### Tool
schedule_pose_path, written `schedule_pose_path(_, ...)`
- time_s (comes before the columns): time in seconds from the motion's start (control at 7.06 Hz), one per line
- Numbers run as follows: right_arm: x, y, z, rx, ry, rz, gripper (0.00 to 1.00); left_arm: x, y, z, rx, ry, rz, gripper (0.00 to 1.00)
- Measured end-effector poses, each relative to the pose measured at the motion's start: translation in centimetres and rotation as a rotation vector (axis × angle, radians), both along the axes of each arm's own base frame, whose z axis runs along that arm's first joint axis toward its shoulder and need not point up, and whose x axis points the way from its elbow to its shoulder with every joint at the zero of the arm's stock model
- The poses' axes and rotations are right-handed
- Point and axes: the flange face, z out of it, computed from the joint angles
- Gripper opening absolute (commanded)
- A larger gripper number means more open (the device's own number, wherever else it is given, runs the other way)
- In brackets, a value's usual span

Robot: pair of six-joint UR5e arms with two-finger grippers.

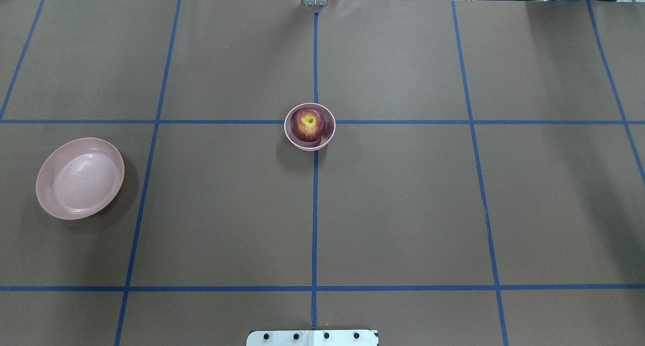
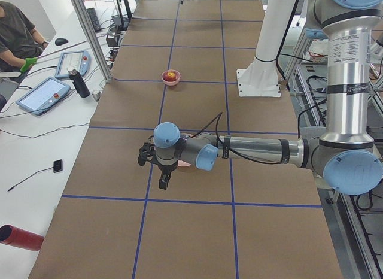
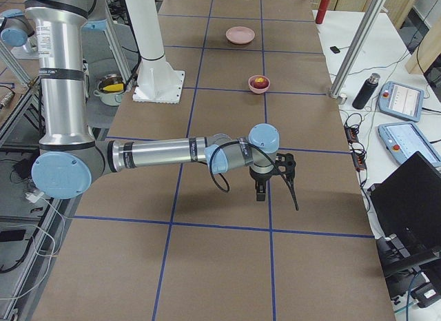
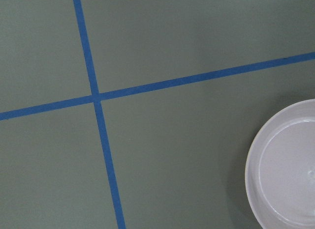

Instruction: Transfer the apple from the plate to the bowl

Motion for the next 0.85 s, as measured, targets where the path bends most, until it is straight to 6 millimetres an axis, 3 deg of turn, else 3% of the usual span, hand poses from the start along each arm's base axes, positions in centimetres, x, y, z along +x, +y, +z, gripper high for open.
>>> schedule_pose_path(0.28,-0.7,-0.3,-0.1,0.009,0.006,-0.015,1.0,-0.2,-0.8,0.2,-0.002,0.002,-0.008,0.98)
schedule_pose_path(0.42,-0.8,-0.3,-0.1,0.011,0.009,-0.018,1.0,-0.2,-1.4,-0.7,0.012,0.005,-0.011,0.98)
schedule_pose_path(0.85,-0.8,-0.3,0.3,0.01,0.025,-0.019,1.0,-0.3,-1.1,-1.5,0.03,0.003,-0.013,0.98)
